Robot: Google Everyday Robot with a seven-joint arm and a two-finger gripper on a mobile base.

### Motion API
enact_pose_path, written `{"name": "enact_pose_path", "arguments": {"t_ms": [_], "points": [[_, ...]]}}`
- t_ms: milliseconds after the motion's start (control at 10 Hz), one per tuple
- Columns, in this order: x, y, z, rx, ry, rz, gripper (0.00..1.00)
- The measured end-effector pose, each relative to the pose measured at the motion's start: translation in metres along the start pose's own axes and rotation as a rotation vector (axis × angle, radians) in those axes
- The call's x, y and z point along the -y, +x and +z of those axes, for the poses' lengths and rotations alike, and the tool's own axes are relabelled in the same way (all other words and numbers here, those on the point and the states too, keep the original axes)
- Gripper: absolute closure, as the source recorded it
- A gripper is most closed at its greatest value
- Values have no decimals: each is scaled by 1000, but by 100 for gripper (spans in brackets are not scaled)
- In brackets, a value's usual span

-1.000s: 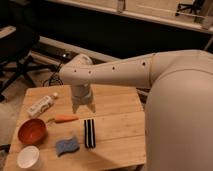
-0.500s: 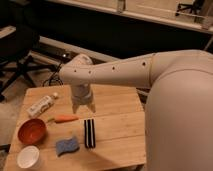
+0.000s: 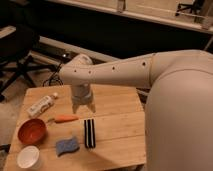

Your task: Pick up the ceramic bowl

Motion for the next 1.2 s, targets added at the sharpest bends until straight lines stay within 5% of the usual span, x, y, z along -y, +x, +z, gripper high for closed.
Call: {"name": "enact_pose_path", "arguments": {"t_ms": [100, 400, 700, 1200], "points": [[-5, 0, -3, 5, -18, -12, 35], [-79, 15, -31, 41, -122, -140, 35], [-139, 33, -39, 78, -145, -261, 35], [-227, 45, -7, 148, -209, -438, 35]]}}
